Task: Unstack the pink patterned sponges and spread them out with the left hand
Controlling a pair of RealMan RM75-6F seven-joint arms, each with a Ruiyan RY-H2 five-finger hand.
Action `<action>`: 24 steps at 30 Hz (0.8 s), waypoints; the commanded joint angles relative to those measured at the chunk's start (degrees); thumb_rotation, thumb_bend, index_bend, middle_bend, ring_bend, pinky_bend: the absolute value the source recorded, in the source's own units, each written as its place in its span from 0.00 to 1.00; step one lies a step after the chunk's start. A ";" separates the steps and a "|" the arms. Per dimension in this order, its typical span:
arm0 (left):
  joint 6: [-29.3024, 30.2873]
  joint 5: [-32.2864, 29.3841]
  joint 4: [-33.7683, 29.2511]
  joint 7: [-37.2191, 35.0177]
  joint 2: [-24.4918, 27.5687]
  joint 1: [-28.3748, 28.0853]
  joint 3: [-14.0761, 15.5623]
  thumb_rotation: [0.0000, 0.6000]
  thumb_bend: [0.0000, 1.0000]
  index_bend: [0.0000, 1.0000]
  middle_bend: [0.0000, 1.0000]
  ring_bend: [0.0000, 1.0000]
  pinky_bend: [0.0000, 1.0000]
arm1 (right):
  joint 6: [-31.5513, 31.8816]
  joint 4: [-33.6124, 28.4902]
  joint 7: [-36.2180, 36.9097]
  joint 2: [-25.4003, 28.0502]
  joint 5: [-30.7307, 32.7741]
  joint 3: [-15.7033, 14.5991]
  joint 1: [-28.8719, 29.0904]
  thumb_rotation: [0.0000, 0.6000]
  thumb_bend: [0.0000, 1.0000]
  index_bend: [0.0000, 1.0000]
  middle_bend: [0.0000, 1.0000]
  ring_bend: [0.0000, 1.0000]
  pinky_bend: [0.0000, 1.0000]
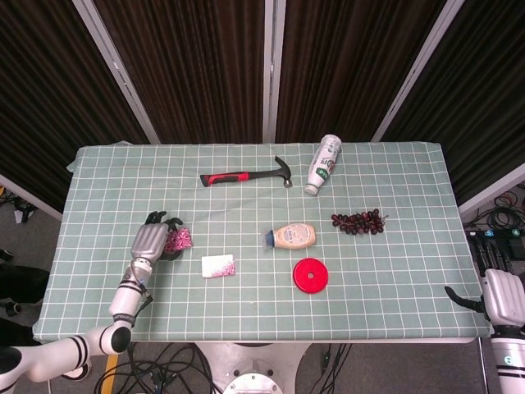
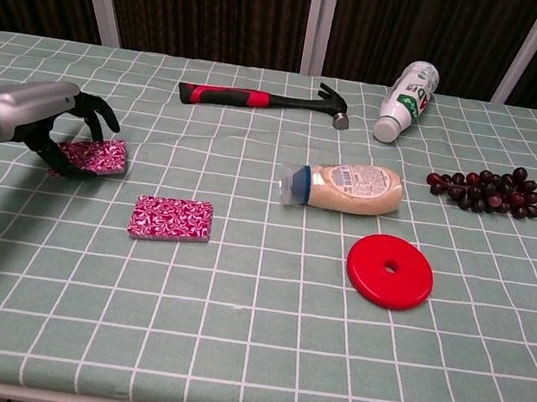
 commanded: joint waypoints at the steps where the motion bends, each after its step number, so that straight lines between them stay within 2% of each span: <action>1: 0.18 1.39 0.45 -1.94 -0.16 0.26 0.19 1.00 0.26 0.25 0.23 0.07 0.02 | 0.04 0.00 -0.03 -0.02 0.01 -0.03 -0.03 1.00 0.09 0.00 0.00 0.00 0.00; 5: 0.67 3.08 0.18 -3.66 0.11 0.42 0.36 1.00 0.25 0.21 0.16 0.06 0.02 | -0.05 -0.02 -0.04 -0.04 0.06 -0.04 0.01 1.00 0.09 0.00 0.00 0.00 0.00; 13: 2.16 4.23 -6.16 -3.27 2.55 0.69 0.14 1.00 0.24 0.21 0.20 0.05 0.02 | -0.02 0.25 0.55 -0.04 0.10 0.02 0.01 1.00 0.09 0.00 0.00 0.00 0.00; 20: 3.96 0.67 -16.95 3.58 4.62 0.76 0.43 1.00 0.24 0.21 0.26 0.05 0.02 | 0.19 0.57 1.66 -0.01 -0.10 0.13 0.00 1.00 0.09 0.00 0.00 0.00 0.00; 24: 6.11 -0.39 -20.31 7.43 3.65 0.55 1.00 1.00 0.24 0.21 0.26 0.05 0.02 | 0.19 0.86 2.22 -0.01 -0.27 0.11 0.02 1.00 0.09 0.00 0.00 0.00 0.00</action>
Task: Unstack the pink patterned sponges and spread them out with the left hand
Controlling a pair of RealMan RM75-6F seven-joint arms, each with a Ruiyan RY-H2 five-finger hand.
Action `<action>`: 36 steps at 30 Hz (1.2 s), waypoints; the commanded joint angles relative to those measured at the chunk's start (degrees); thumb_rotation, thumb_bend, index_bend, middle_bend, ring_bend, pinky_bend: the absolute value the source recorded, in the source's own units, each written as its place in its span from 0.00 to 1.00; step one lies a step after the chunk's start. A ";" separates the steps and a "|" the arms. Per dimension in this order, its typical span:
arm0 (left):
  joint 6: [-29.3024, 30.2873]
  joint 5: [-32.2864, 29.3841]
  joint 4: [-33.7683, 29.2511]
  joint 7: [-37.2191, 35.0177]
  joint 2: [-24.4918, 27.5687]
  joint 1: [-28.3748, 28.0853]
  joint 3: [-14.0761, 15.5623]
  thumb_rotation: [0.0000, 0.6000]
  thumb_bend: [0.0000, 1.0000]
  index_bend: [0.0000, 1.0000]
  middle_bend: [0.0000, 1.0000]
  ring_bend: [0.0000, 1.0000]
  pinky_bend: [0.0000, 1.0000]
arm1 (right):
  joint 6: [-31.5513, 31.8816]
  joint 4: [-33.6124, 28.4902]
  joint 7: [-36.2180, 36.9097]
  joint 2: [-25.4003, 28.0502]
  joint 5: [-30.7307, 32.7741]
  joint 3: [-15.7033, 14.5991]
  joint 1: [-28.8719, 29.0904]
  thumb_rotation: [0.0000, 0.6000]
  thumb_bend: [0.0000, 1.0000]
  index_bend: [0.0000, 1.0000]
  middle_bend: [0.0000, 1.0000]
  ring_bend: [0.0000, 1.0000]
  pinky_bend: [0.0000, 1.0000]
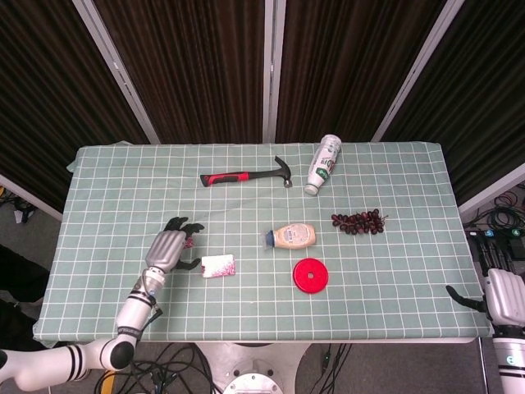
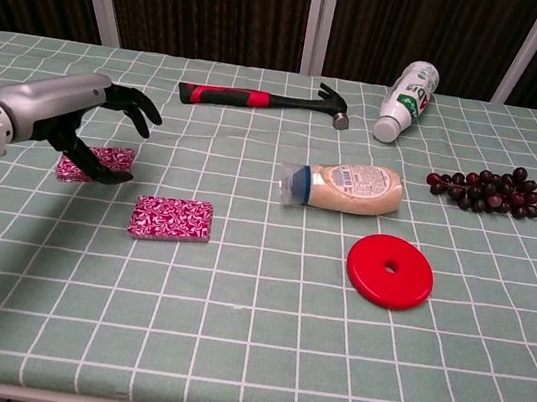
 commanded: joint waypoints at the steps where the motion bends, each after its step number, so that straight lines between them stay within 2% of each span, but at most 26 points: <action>1: 2.30 -1.37 -3.07 3.89 -0.81 -0.24 0.78 1.00 0.24 0.21 0.26 0.06 0.02 | -0.01 0.22 0.37 0.01 -0.01 -0.04 -0.05 1.00 0.09 0.00 0.00 0.00 0.00; 8: 6.58 0.40 -3.22 8.04 -4.79 0.19 3.02 1.00 0.23 0.21 0.26 0.05 0.02 | -0.01 1.14 1.52 -0.05 0.37 -0.05 -0.36 1.00 0.09 0.00 0.00 0.00 0.00; 18: 6.14 -0.69 -2.35 8.39 -7.32 0.00 2.98 1.00 0.23 0.21 0.26 0.05 0.02 | -0.31 1.83 1.96 -0.41 0.28 -0.17 -0.29 1.00 0.09 0.00 0.00 0.00 0.00; 26: 5.68 -0.62 -1.34 8.84 -9.47 0.05 4.06 1.00 0.23 0.21 0.23 0.04 0.02 | -0.37 1.84 1.95 -0.31 0.48 -0.08 -0.33 1.00 0.09 0.00 0.00 0.00 0.00; 36: 5.53 0.12 2.68 9.15 -11.86 -0.19 3.96 1.00 0.23 0.21 0.23 0.04 0.02 | -0.30 2.00 2.27 -0.23 0.59 -0.11 -0.56 1.00 0.09 0.00 0.00 0.00 0.00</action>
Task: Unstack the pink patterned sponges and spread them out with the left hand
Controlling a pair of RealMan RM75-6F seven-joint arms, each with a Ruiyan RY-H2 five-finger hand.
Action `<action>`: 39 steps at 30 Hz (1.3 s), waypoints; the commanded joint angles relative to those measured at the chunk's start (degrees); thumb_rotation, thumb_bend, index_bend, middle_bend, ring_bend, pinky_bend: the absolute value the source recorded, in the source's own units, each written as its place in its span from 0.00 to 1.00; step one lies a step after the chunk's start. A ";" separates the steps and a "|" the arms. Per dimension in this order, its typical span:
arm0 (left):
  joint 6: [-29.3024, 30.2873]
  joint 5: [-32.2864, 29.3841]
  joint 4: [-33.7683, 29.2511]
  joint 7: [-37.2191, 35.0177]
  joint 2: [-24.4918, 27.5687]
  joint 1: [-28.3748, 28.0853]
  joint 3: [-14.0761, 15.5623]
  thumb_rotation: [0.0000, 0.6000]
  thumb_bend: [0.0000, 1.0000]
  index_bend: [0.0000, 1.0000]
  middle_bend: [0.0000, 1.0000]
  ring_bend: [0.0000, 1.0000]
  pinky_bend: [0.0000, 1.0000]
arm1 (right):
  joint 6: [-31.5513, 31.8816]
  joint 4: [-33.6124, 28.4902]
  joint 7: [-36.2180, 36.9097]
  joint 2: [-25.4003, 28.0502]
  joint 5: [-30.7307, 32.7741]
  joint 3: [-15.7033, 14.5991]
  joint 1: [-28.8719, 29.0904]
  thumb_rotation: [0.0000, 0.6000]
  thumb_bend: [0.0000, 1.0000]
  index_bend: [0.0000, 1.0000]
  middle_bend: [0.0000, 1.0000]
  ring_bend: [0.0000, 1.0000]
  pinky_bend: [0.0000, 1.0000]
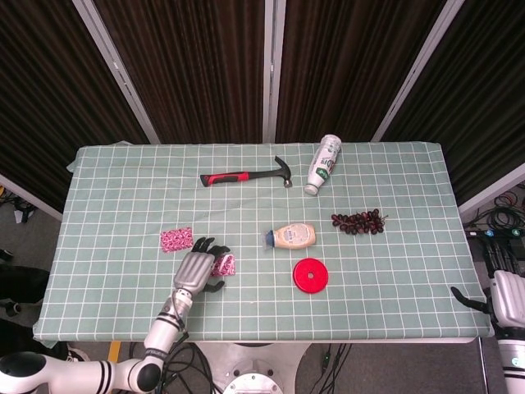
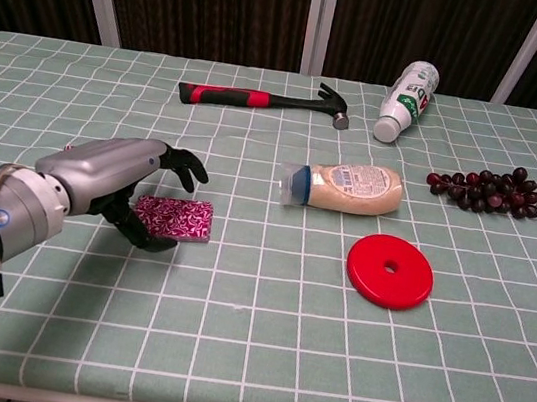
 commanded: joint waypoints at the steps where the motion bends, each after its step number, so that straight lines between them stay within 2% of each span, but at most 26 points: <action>1: -0.19 0.11 1.03 0.09 -0.58 -0.10 -0.12 1.00 0.23 0.21 0.23 0.04 0.02 | -0.04 0.04 0.06 0.03 0.02 -0.02 -0.02 1.00 0.09 0.00 0.00 0.00 0.00; 14: -1.29 0.43 3.82 -0.39 -1.84 -0.08 -0.31 1.00 0.23 0.21 0.23 0.04 0.02 | -0.35 0.18 0.35 0.15 0.20 0.00 -0.04 1.00 0.09 0.00 0.00 0.00 0.00; 39: -1.60 -0.22 5.54 -0.04 -2.51 0.38 -1.23 1.00 0.24 0.24 0.31 0.04 0.02 | -1.25 0.44 0.35 0.07 0.62 -0.01 0.13 1.00 0.09 0.00 0.00 0.00 0.00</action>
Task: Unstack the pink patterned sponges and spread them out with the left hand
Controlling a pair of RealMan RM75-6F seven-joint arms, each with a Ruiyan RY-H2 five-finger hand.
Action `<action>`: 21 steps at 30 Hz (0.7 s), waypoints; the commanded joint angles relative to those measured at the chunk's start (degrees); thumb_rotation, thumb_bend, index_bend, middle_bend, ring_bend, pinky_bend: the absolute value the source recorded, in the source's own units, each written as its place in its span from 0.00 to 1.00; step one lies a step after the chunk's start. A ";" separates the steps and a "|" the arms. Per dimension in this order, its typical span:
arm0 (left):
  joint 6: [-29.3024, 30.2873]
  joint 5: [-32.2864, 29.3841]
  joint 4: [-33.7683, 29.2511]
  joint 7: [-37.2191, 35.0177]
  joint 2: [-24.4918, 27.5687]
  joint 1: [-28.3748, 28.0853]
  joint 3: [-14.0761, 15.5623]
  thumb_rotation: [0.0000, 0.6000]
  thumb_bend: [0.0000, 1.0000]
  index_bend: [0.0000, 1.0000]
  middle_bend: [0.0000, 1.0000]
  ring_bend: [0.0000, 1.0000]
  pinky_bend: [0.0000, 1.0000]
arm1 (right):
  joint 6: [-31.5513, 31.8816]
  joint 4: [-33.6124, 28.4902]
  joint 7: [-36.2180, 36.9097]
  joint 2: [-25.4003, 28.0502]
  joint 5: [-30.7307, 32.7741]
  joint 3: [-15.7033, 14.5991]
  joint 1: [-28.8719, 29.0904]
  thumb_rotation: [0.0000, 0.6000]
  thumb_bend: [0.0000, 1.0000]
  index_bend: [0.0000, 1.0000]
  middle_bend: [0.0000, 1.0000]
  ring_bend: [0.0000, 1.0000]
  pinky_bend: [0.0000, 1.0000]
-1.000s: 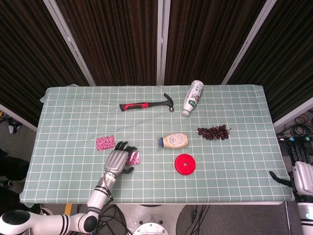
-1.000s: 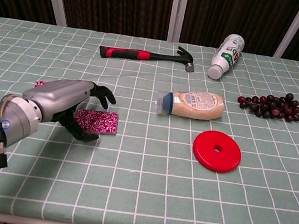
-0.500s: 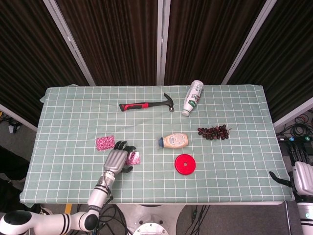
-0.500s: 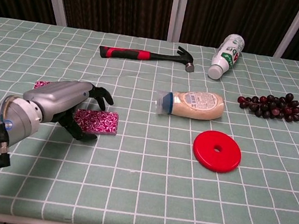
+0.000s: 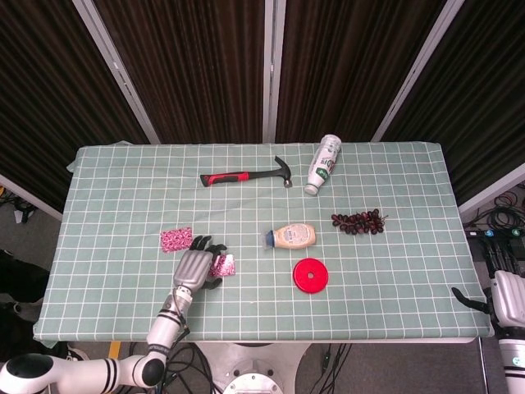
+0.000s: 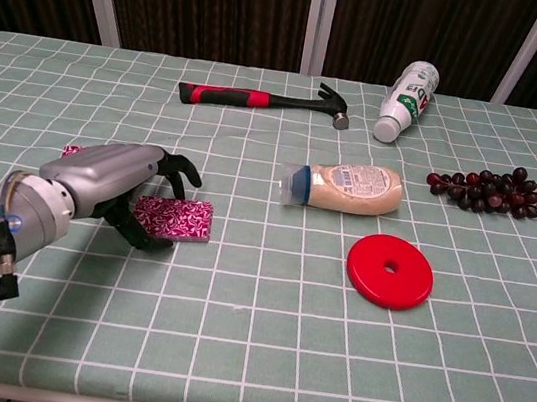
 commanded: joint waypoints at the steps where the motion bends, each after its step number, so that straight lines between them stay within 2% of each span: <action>1: -0.03 -0.09 0.12 0.05 -0.09 0.01 -0.10 1.00 0.24 0.24 0.31 0.04 0.02 | -0.09 -0.09 -0.10 0.06 0.10 -0.02 -0.01 1.00 0.09 0.00 0.00 0.00 0.00; 21: 0.07 0.12 0.89 -0.57 -0.85 0.44 -0.62 1.00 0.26 0.26 0.34 0.06 0.02 | -0.54 -0.40 -0.29 0.26 0.50 -0.02 -0.01 1.00 0.09 0.00 0.00 0.00 0.00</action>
